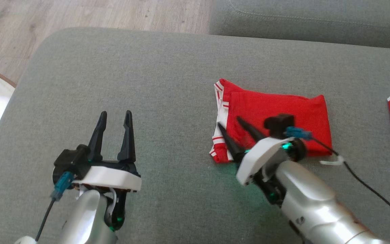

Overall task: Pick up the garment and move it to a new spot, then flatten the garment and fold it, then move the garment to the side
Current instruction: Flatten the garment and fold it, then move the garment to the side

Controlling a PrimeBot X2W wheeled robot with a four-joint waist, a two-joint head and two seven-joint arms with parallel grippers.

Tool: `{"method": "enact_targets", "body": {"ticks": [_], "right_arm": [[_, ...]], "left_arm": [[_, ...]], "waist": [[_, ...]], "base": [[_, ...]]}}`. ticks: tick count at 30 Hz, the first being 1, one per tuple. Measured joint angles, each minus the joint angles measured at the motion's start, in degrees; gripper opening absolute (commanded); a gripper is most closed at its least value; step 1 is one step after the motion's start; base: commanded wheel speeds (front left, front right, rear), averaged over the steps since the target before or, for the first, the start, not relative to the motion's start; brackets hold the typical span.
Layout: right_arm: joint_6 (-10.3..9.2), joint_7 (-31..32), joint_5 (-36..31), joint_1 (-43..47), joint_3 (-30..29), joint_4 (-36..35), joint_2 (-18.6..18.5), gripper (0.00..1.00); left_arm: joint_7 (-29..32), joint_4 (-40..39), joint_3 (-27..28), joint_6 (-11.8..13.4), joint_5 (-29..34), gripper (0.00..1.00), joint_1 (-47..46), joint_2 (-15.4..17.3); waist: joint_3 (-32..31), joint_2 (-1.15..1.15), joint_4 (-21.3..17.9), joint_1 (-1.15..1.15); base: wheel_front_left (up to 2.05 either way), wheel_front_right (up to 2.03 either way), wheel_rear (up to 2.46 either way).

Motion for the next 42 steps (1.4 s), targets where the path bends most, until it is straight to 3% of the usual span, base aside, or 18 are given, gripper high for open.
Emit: {"method": "enact_targets", "body": {"ticks": [5,11,17,23,26,34,42], "right_arm": [[0.0,0.2,4.8,0.0,6.3,-3.5,0.3,1.0],[0.0,-3.6,3.9,-2.4,4.6,0.5,0.3,1.0],[0.0,-5.1,-4.6,-7.0,-4.6,7.3,0.0,1.0],[0.0,-5.2,-17.9,-6.4,-17.3,2.9,-5.4,1.0],[0.0,-5.2,-24.5,-3.5,-24.1,-1.5,-6.1,1.0],[0.0,-5.3,-38.1,9.1,-38.1,-13.7,-2.0,1.0],[0.0,-5.3,-40.4,16.6,-42.0,-18.0,0.4,1.0]], "left_arm": [[0.0,0.3,0.1,0.0,0.0,1.0,-0.7,0.0],[0.0,-0.3,0.7,0.0,0.0,1.0,-0.7,0.1],[0.0,-1.9,1.3,0.4,0.0,1.0,-0.6,0.1],[0.0,-3.7,2.0,0.4,0.1,1.0,-0.1,0.1],[0.0,-4.2,2.5,0.4,0.2,1.0,0.4,0.1],[0.0,-4.9,3.4,0.5,3.3,1.0,0.8,0.0],[0.0,-4.6,4.6,1.0,4.7,1.0,4.1,-0.1]], "waist": [[-0.6,0.0,-0.6,0.0],[-1.6,0.0,-2.5,0.0],[-2.2,0.0,-5.3,0.0],[-2.3,0.0,-8.1,0.0],[-2.1,0.0,-9.4,0.0],[-1.6,0.0,-11.8,0.0],[-1.8,0.0,-12.1,-0.01]], "base": [[0.0,0.0,0.0],[0.0,0.0,0.0],[0.0,0.0,0.0],[0.0,0.0,0.0],[0.0,0.0,0.0],[0.0,0.0,0.0],[0.0,0.0,0.0]]}}
